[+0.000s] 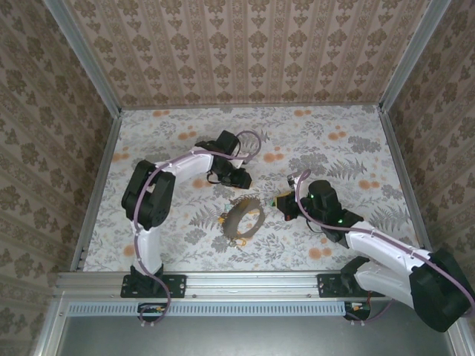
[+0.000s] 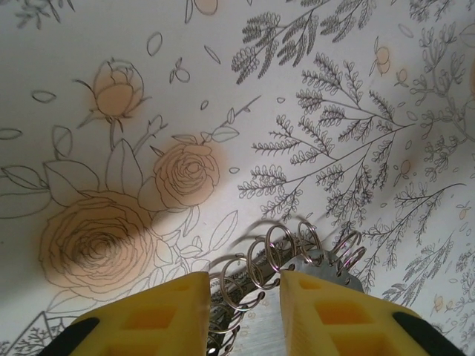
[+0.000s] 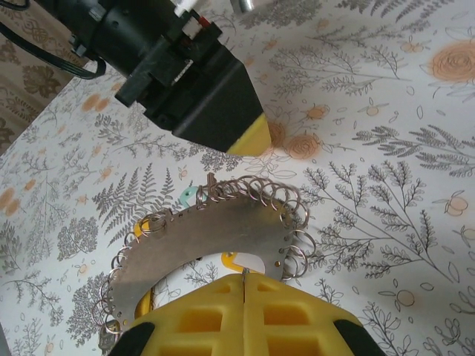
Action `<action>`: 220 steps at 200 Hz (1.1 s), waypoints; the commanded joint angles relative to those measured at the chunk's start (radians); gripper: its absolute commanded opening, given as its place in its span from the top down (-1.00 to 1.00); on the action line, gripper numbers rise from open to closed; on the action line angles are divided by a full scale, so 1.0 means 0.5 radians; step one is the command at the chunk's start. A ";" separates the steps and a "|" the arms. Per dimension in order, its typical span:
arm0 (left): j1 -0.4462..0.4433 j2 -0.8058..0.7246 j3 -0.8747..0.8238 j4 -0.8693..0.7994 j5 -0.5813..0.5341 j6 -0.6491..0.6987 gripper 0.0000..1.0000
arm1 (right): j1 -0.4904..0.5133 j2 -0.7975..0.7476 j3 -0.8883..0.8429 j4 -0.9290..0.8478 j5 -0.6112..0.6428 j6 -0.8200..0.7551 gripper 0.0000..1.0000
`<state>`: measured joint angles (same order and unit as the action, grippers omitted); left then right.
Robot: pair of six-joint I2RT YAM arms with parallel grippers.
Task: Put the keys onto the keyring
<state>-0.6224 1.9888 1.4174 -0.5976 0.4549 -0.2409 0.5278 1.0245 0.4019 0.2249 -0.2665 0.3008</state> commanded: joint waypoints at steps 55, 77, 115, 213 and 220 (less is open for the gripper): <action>-0.065 0.073 0.111 -0.269 -0.118 -0.126 0.40 | -0.084 -0.094 -0.052 -0.036 -0.047 -0.135 1.00; -0.065 0.093 0.117 -0.266 -0.127 -0.141 0.44 | -0.109 -0.111 -0.062 -0.033 -0.076 -0.138 1.00; -0.068 0.147 0.156 -0.271 -0.120 -0.154 0.48 | -0.143 -0.160 -0.089 -0.030 -0.093 -0.145 1.00; -0.110 0.204 0.216 -0.365 -0.108 -0.154 0.60 | -0.219 -0.242 -0.158 -0.023 -0.123 -0.150 1.00; -0.111 0.206 0.217 -0.376 -0.111 -0.156 0.61 | -0.227 -0.248 -0.162 -0.023 -0.127 -0.151 1.00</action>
<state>-0.6697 2.0693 1.4979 -0.7300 0.4030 -0.3073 0.4282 0.9222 0.3370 0.2035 -0.3016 0.2371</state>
